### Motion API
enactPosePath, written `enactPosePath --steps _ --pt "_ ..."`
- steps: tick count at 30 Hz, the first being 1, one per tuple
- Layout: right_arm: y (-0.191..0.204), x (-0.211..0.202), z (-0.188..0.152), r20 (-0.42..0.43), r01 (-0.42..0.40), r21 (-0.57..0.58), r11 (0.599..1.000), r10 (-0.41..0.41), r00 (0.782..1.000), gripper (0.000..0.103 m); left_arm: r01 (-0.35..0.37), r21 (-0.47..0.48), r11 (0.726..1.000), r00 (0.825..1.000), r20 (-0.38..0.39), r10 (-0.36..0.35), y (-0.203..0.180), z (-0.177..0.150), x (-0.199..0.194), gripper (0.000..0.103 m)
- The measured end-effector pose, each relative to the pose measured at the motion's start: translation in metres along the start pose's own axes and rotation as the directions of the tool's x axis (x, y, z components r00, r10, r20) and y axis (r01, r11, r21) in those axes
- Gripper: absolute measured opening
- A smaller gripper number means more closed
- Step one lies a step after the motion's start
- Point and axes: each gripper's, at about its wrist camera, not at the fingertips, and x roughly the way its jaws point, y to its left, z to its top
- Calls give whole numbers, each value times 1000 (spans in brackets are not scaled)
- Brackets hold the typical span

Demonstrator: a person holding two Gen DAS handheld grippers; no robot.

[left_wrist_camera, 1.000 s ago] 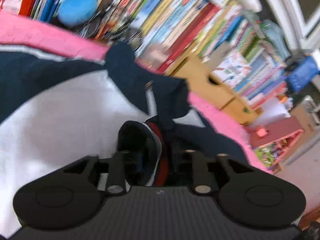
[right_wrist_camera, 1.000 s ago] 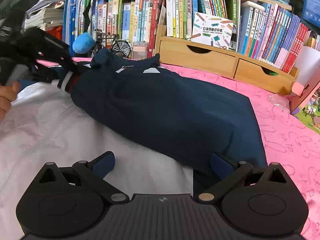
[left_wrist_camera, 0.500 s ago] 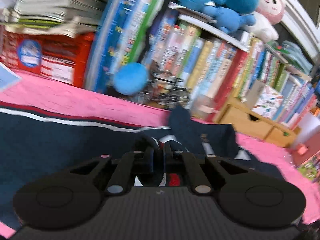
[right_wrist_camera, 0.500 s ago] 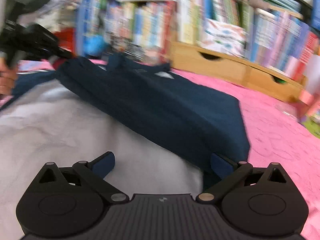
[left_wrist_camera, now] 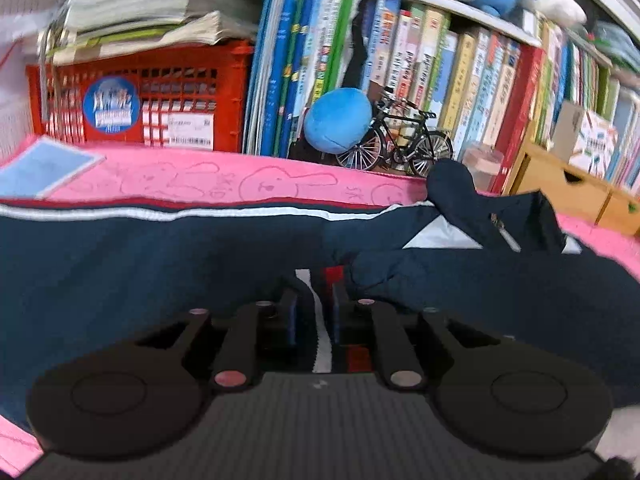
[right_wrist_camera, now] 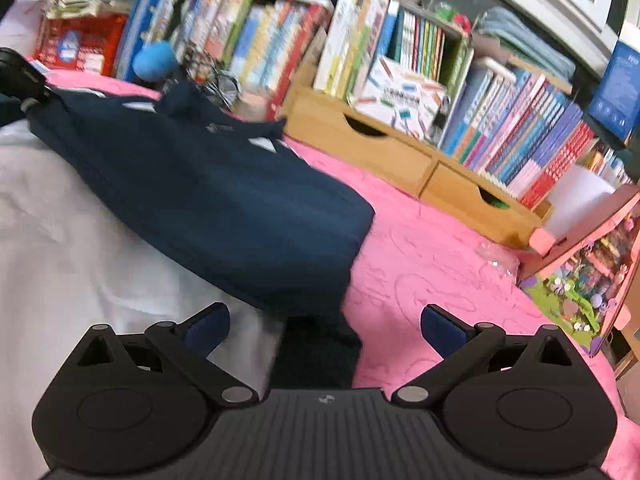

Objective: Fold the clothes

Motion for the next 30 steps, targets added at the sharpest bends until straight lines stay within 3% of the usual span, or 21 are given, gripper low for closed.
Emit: enactPosePath --steps 3,4,8,12,14,16,18,20,22,26,27,30 --pt "-15 11 1 -2 203 -11 979 -203 979 103 14 -18 1000 1000 -4 -15 5 0 1 19" --pt "-23 13 0 -1 217 2 976 -217 976 103 30 -34 999 1000 -7 -30 8 0 2 19" --pt "-51 19 -14 -67 129 183 974 -119 991 103 54 -56 997 998 -8 -55 12 0 4 19" --pt "-50 0 -9 -90 60 188 980 -44 995 102 63 -62 996 998 -7 -64 14 -1 4 20" --pt "-47 -20 1 -21 -50 213 976 56 998 103 72 -69 995 997 -5 -72 15 -1 4 21" --pt "-44 -40 11 58 -169 233 958 160 985 103 80 -71 994 997 -4 -80 15 -2 4 23" --pt "-41 -40 27 102 -273 298 915 254 962 103 87 -73 994 996 -3 -87 16 -2 4 24" --pt "-26 -22 52 94 -359 362 860 350 932 99 95 -79 992 995 -1 -95 17 -2 4 25" --pt "4 5 81 79 -395 353 848 394 916 91 107 -86 991 994 0 -107 19 -2 3 27" --pt "74 59 130 0 -416 266 870 432 902 82 141 -111 984 990 3 -141 25 -2 2 31" --pt "88 72 136 -26 -413 243 878 432 902 81 153 -114 982 988 3 -154 26 -2 2 32" --pt "107 106 137 -104 -329 204 922 355 929 86 176 -105 979 984 -3 -177 29 -2 1 33"
